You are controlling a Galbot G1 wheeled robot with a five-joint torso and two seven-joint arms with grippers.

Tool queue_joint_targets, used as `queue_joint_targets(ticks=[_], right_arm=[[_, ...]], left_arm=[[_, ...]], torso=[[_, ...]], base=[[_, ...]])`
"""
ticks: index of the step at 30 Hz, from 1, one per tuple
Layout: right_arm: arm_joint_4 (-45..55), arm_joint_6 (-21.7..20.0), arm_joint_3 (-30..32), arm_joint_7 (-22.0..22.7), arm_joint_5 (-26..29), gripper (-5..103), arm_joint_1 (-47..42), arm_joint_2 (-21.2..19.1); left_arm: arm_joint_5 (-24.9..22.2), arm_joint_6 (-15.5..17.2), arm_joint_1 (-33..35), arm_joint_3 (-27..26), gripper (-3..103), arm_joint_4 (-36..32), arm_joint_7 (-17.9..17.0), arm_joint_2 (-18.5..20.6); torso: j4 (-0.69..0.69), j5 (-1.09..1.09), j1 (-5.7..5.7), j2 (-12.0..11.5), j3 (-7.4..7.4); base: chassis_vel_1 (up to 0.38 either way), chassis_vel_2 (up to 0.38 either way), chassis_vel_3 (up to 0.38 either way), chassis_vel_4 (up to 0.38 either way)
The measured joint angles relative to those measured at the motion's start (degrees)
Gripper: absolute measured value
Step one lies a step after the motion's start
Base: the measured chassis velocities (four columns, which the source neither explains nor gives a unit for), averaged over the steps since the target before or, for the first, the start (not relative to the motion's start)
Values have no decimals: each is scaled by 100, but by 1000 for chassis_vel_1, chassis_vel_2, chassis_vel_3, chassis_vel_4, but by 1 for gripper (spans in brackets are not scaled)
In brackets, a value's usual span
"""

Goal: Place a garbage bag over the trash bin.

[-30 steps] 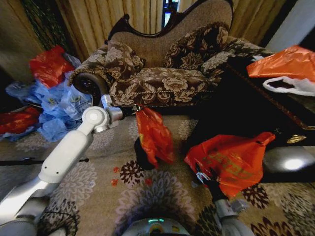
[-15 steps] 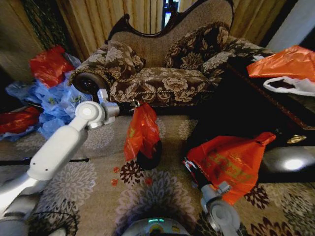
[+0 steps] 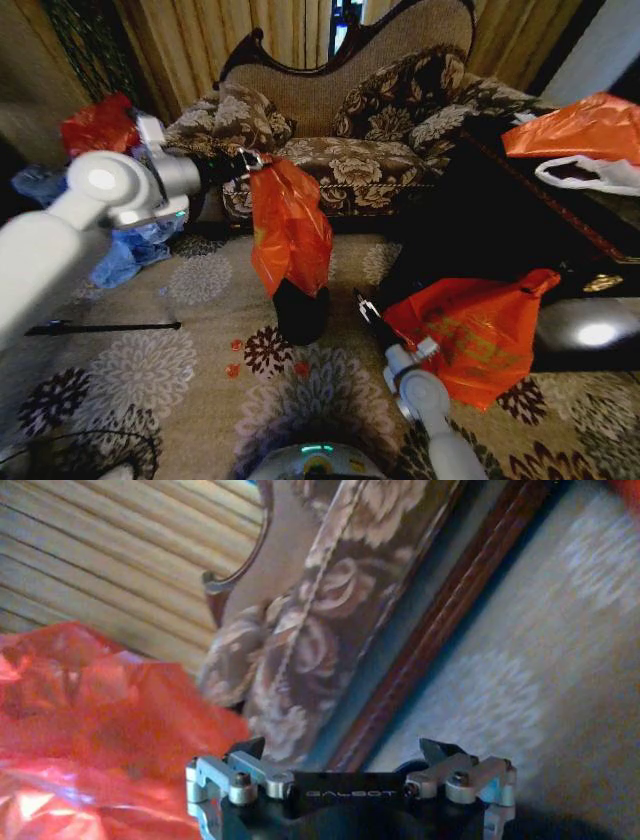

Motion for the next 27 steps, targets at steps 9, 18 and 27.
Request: queue_joint_targets(ticks=[9, 18, 27], right_arm=[[-20, -56, -545, -40, 290, 100, 181, 192], [-168, -39, -637, -130, 185, 100, 320, 288], [-569, -24, -479, -122, 221, 100, 829, 264]], left_arm=[[-205, -131, -996, 864, 0, 9, -147, 7], [-303, -211, -1590, 1391, 0, 242, -286, -356], [-382, -225, -1769, 1486, 0, 359, -307, -461]], torso=[[-2, 1, 0, 0, 0], [-3, 1, 0, 0, 0], [-1, 2, 0, 0, 0]], base=[[0, 0, 0, 0], [0, 0, 0, 0], [0, 0, 0, 0]])
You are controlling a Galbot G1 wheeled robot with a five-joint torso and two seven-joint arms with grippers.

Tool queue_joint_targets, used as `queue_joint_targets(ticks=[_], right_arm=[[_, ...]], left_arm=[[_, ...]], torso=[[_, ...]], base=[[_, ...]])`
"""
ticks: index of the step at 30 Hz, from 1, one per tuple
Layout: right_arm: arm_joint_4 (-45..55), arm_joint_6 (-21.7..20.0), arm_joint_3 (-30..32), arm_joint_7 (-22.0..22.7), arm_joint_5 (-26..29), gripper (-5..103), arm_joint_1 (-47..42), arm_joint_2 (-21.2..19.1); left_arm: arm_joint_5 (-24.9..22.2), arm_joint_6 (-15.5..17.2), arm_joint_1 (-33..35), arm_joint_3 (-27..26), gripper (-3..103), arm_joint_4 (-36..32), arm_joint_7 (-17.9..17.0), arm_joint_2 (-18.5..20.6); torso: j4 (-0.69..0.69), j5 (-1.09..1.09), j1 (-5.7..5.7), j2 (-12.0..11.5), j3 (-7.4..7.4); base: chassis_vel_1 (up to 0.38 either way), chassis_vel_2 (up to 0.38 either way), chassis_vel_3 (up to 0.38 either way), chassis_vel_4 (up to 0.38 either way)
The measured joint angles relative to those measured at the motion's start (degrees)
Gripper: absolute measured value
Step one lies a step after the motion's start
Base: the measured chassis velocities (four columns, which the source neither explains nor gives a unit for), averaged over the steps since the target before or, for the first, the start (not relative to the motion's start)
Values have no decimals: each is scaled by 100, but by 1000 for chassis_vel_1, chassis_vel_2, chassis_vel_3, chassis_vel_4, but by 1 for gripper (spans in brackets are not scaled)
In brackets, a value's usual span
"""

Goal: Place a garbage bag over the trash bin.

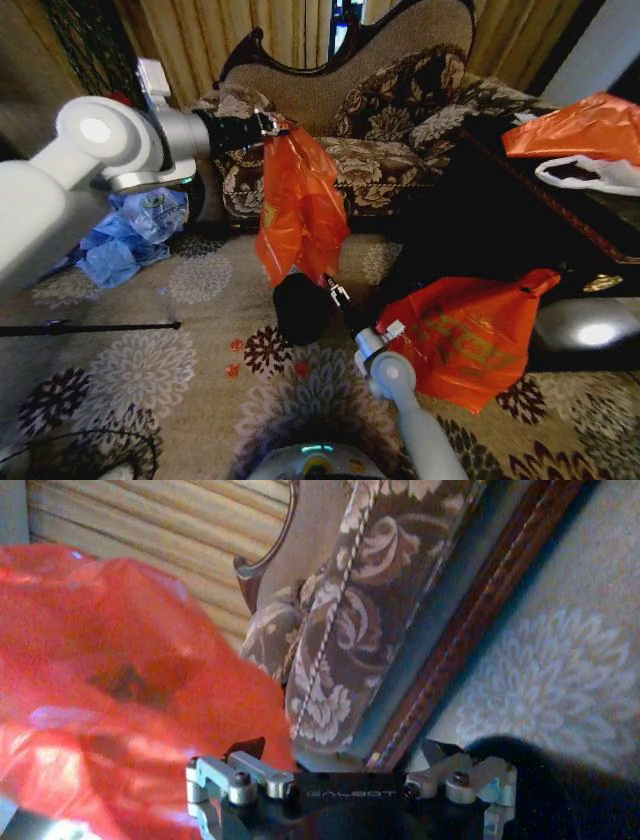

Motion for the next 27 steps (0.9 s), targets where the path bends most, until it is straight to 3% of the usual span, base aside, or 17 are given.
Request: queue_joint_targets(ticks=[8, 18, 19, 21, 22, 24, 25, 26, 27], right_arm=[[5, -1, 136, 64, 180, 100, 183, -81], [136, -22, -186, 95, 263, 102, 383, 86], [110, -22, -231, 85, 182, 94, 401, 83], [87, -20, -258, 79, 105, 94, 411, 79], [68, -18, -282, 65, 13, 83, 420, 70], [53, -8, -303, 53, -102, 83, 430, 59], [41, -3, -312, 47, -173, 73, 435, 53], [20, 5, -320, 38, -279, 73, 446, 41], [10, 9, -322, 37, -316, 62, 451, 37]], left_arm=[[2, -37, 63, -10, 0, 20, -13, -77], [18, -97, 106, -20, 0, 41, -78, -233], [18, -101, 119, -28, 0, 39, -82, -233], [18, -104, 126, -37, 0, 35, -83, -230], [14, -108, 138, -51, 0, 28, -84, -220], [7, -115, 148, -71, 0, 16, -86, -208], [0, -118, 153, -86, 0, 9, -89, -200], [-18, -122, 158, -110, 0, -7, -91, -183], [-26, -123, 159, -121, 0, -16, -91, -169]], torso=[[-1, 0, 0, 0, 0], [-1, 0, 0, 0, 0], [0, 0, 0, 0, 0], [0, 0, 0, 0, 0], [0, 0, 0, 0, 0], [0, 0, 0, 0, 0], [-1, 0, 0, 0, 0], [0, 0, 0, 0, 0], [-1, 0, 0, 0, 0]], base=[[0, 0, 0, 0], [0, 0, 0, 0], [0, 0, 0, 0], [0, 0, 0, 0], [0, 0, 0, 0], [0, 0, 0, 0], [0, 0, 0, 0], [0, 0, 0, 0], [0, 0, 0, 0]])
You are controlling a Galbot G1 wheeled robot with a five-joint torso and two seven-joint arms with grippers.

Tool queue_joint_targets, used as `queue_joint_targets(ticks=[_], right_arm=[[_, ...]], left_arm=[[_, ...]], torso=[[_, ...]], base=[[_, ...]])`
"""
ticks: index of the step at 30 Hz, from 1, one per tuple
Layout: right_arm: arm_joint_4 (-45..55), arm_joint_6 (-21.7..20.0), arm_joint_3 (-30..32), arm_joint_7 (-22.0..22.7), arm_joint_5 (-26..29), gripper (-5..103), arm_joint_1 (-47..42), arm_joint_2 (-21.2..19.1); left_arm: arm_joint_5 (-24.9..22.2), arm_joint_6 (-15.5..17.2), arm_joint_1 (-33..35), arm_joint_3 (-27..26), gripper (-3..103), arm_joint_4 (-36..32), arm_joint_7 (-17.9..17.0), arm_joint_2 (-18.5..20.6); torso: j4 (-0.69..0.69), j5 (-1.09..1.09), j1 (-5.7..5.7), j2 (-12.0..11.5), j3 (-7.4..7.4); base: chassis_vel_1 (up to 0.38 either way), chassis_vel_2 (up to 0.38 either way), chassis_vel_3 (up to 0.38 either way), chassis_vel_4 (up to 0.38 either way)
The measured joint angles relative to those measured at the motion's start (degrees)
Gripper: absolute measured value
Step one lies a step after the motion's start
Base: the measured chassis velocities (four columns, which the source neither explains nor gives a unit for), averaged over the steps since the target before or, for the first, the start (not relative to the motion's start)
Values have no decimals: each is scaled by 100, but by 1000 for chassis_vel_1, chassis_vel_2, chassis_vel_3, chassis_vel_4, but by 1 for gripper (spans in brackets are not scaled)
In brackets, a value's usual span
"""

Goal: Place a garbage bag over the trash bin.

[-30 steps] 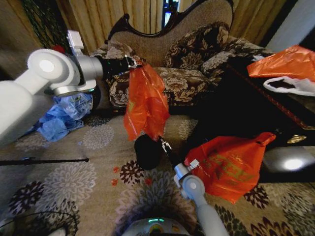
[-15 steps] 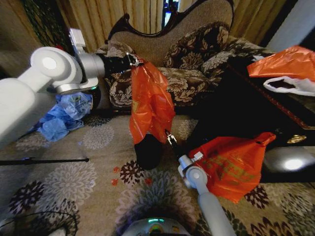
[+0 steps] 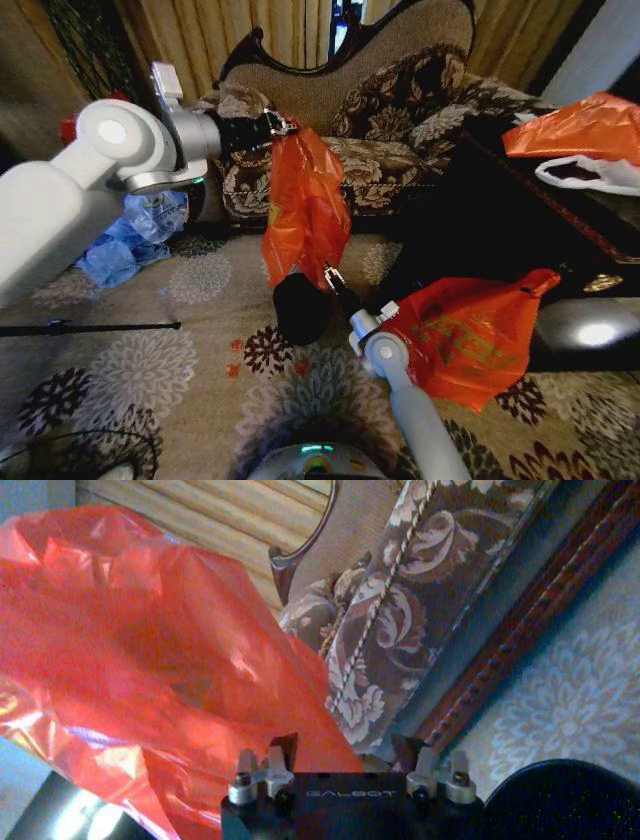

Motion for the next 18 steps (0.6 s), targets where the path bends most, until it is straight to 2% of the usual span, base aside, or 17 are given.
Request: queue_joint_targets(ticks=[2, 3, 7, 8, 11, 12, 15, 16, 17, 18], right_arm=[[-9, 1, -4, 0, -29, 62, 7, -6], [-19, 1, -10, -1, -61, 51, 14, -11], [-48, -3, -13, -1, -155, 51, 42, -11], [-57, -6, -10, -1, -174, 34, 49, -12], [-74, -14, 3, -5, -186, 28, 77, -31], [-86, -20, 9, -5, -187, 18, 98, -50], [-107, -25, 13, -7, -200, 18, 125, -66], [-121, -26, 14, -7, -222, 7, 139, -70], [-137, -27, 15, -10, -268, 7, 153, -74], [-146, -26, 15, -12, -311, 1, 158, -75]], left_arm=[[-12, -2, 2, -9, 0, -13, -1, 18], [-29, -9, 12, -28, 0, -40, -2, 49], [-63, -23, 63, -100, 0, -97, -8, 124], [-68, -25, 74, -114, 0, -105, -8, 140], [-79, -33, 100, -150, 0, -120, -9, 190], [-88, -37, 118, -173, 0, -136, -9, 211], [-97, -43, 144, -201, 0, -163, -9, 232], [-101, -46, 159, -211, 0, -173, -8, 243], [-102, -49, 181, -231, 0, -180, -8, 251], [-103, -51, 201, -249, 0, -184, -8, 256]], torso=[[0, 0, 0, 0, 0], [0, 0, 0, 0, 0], [0, 0, 0, 0, 0], [0, 0, 0, 0, 0], [0, 0, 0, 0, 0], [0, 0, 0, 0, 0], [0, 0, 0, 0, 0], [0, 0, 0, 0, 0], [0, 0, 0, 0, 0], [0, 0, 0, 0, 0]], base=[[0, 0, 0, 0], [0, 0, 0, 0], [0, 0, 0, 0], [0, 0, 0, 0], [0, 0, 0, 0], [0, 0, 0, 0], [0, 0, 0, 0], [0, 0, 0, 0], [0, 0, 0, 0], [0, 0, 0, 0]])
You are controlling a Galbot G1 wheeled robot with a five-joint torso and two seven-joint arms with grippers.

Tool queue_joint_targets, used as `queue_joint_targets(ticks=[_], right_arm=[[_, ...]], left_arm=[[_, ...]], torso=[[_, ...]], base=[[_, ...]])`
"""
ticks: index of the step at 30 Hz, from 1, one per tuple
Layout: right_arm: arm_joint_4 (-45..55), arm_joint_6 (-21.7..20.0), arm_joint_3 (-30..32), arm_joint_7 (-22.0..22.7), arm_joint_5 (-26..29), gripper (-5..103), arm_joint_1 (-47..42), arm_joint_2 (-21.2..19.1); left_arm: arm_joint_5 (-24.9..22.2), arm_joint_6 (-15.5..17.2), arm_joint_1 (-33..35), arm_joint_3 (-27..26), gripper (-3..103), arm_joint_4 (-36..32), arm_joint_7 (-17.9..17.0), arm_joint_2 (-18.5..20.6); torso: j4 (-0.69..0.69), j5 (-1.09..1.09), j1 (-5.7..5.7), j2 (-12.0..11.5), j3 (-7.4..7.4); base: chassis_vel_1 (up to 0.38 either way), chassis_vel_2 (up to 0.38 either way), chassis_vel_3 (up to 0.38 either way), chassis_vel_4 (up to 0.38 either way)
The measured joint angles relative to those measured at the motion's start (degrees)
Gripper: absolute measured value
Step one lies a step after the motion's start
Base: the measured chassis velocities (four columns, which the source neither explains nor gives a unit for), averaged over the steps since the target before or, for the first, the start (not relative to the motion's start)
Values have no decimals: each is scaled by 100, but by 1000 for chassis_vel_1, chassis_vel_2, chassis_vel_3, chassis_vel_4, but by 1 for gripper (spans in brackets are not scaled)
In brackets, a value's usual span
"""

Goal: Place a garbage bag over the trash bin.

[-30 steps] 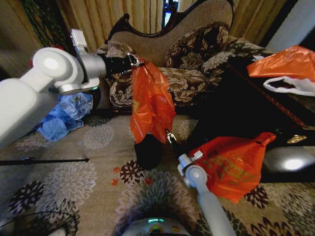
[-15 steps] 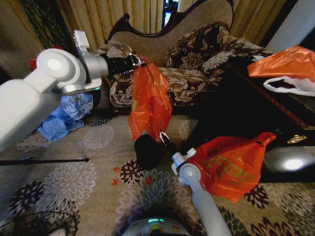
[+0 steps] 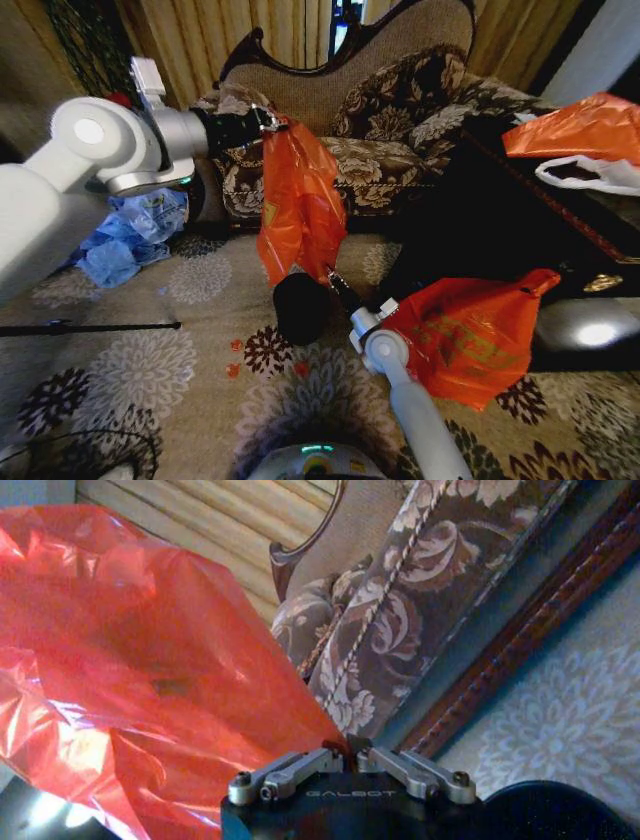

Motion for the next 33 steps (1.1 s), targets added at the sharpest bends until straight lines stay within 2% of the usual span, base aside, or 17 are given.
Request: queue_joint_targets(ticks=[5, 7, 8, 10, 13, 14, 16, 19, 20, 22, 23, 25, 27, 28, 29, 33], right_arm=[[-28, 157, -9, 69, -426, 0, 7, 1], [-15, 380, -7, 213, -1000, 0, -3, -16], [-15, 380, -7, 213, -1000, 0, -3, -16], [129, 622, 31, 404, -1559, 0, -43, -69], [256, 731, 62, 522, -1811, 0, -71, -119], [403, 814, 92, 641, -1981, 0, -110, -182], [476, 853, 104, 705, -2038, 0, -129, -216], [740, 934, 155, 859, -2099, 0, -236, -344], [740, 934, 155, 859, -2099, 0, -236, -344], [933, 941, 200, 918, -2072, 0, -365, -418], [1055, 942, 263, 930, -2066, 0, -470, -435], [1200, 944, 375, 943, -2073, 0, -638, -456], [1435, 945, 502, 1005, -2080, 0, -896, -483], [1435, 945, 502, 1005, -2080, 0, -896, -483], [1461, 945, 503, 1010, -2086, 0, -945, -496], [1433, 887, 491, 988, -2041, 0, -953, -531]], left_arm=[[-7, -15, 114, -127, 0, -38, 0, 20], [-20, -40, 314, -338, 0, -124, -4, 63], [-20, -40, 314, -338, 0, -124, -4, 63], [-23, -60, 655, -654, 0, -250, -24, 157], [-20, -63, 1000, -946, 0, -340, -40, 228], [-1, -71, 1409, -1261, 0, -434, -60, 320], [13, -81, 1649, -1433, 0, -496, -69, 373], [142, -183, 2816, -2228, 0, -839, -67, 682], [142, -183, 2816, -2228, 0, -839, -67, 682], [270, -312, 3670, -2577, 0, -1119, -16, 897], [334, -333, 3895, -2593, 0, -1170, 13, 887], [398, -336, 4029, -2540, 0, -1143, 41, 788], [550, -342, 4216, -2418, 0, -1085, 144, 512], [550, -342, 4216, -2418, 0, -1085, 144, 512], [625, -345, 4268, -2383, 0, -1065, 161, 402], [623, -345, 4033, -2294, 0, -879, 166, 284]], torso=[[0, 0, 0, 0, 0], [0, 0, 0, 0, 0], [0, 0, 0, 0, 0], [-1, 0, 0, 0, 0], [0, 1, 0, 0, 0], [-1, 0, 0, 2, 0], [0, 0, 0, 2, 0], [0, -1, 0, 2, 0], [0, -1, 0, 2, 0], [4, 0, -1, 2, -1], [8, 1, -1, 2, -1], [7, 3, -2, 2, -1], [-9, -7, -1, 1, 0], [-9, -7, -1, 1, 0], [-5, 4, -1, 2, -1], [0, -1, -1, 2, 0]], base=[[0, 0, 0, 0], [0, 0, 0, 0], [0, 0, 0, 0], [0, 0, 0, 0], [0, 0, 0, 0], [0, 0, 0, 0], [0, 0, 0, 0], [0, 0, 0, 0], [0, 0, 0, 0], [0, 0, 0, 0], [0, 0, 0, 0], [0, 0, 0, 0], [0, 0, 0, 0], [0, 0, 0, 0], [0, 0, 0, 0], [0, 0, 0, 0]])
